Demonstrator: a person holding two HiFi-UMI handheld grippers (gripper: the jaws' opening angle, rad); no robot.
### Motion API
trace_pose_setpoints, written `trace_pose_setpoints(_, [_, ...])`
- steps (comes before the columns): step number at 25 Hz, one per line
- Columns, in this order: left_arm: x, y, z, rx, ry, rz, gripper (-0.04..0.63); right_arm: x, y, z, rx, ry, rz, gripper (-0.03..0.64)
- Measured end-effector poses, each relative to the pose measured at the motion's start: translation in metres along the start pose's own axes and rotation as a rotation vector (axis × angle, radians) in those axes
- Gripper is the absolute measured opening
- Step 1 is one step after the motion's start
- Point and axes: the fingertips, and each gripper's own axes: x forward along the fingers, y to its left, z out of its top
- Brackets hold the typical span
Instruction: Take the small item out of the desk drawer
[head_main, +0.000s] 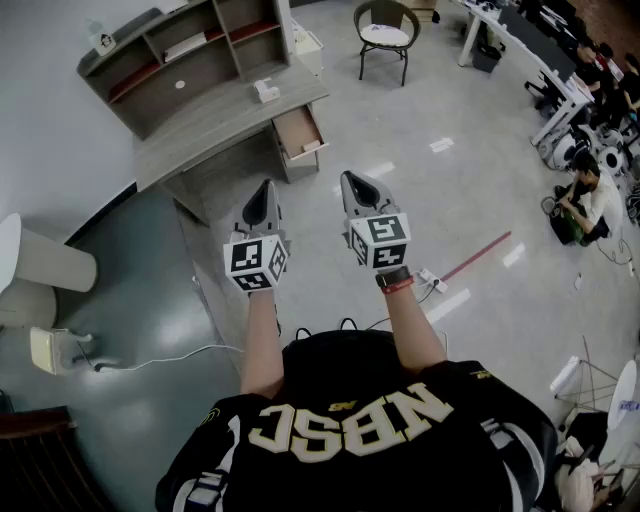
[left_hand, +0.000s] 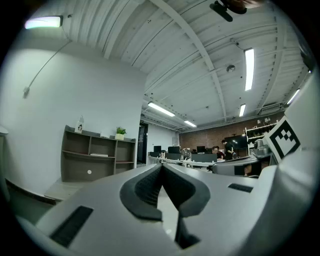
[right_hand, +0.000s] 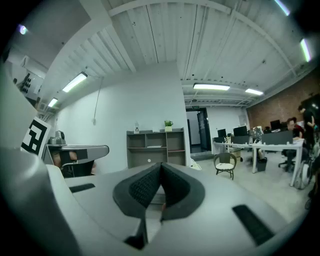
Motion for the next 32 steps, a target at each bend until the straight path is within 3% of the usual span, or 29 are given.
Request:
trace_pose_setpoints(8, [0.011,-0.029,-0.009,0.032,0.003,0.014,0.014,-0.01,-0.035,-0.004,0.017,-0.026,0.001,0.005])
trace_pose_setpoints(16, [0.021,-0.027,-0.012,0.048,0.009,0.04,0.014,-0.003,-0.055,-0.008,0.049,-0.035,-0.011,0.005])
trace_pose_setpoints(32, [0.113,0.036,-0.043,-0.009,0.035,0.005,0.014,0.109,-0.061,-0.018,0.073,0.019,-0.003,0.005])
